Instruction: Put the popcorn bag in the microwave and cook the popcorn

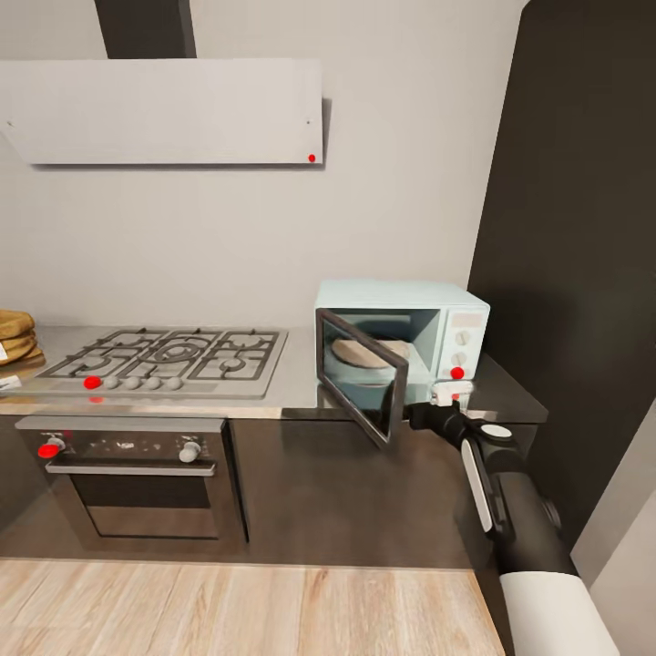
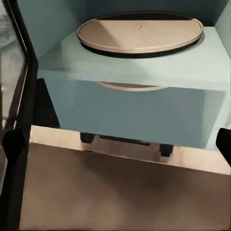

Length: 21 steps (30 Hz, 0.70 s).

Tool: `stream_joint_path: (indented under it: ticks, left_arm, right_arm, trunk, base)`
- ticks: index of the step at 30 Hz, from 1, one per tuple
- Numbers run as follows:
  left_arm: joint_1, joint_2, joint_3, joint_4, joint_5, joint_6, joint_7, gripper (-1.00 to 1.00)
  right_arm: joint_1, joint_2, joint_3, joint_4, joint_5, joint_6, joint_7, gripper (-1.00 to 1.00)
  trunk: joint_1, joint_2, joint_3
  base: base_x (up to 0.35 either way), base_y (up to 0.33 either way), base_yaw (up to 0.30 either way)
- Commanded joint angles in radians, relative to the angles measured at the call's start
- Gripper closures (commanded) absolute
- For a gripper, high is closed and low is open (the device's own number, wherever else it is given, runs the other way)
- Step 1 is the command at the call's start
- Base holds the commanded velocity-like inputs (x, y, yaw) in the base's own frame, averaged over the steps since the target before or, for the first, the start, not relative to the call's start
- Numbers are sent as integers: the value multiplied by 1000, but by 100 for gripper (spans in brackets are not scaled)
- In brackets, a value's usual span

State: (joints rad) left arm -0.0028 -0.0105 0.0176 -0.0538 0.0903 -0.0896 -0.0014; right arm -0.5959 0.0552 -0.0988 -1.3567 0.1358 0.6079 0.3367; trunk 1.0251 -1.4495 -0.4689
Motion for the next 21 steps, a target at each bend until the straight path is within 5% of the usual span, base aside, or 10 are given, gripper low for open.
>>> stream_joint_path:
  ticks: [1, 15, 21]
  left_arm:
    - [0, 0, 1, 0, 9, -2, 0, -100]
    - [0, 0, 1, 0, 10, -2, 0, -100]
    - [0, 0, 1, 0, 9, -2, 0, -100]
  right_arm:
    - [0, 1, -3, -2, 11, 4, 28, -100]
    - [-1, -9, -2, -4, 11, 43, 191, -100]
    - [-1, -9, -2, -4, 17, 44, 201, -100]
  trunk:
    - [0, -1, -1]
    - [0, -1, -1]
    - [0, -1, -1]
  base:
    - [0, 0, 0]
    - [0, 1, 0]
    - [-82, 200, 0]
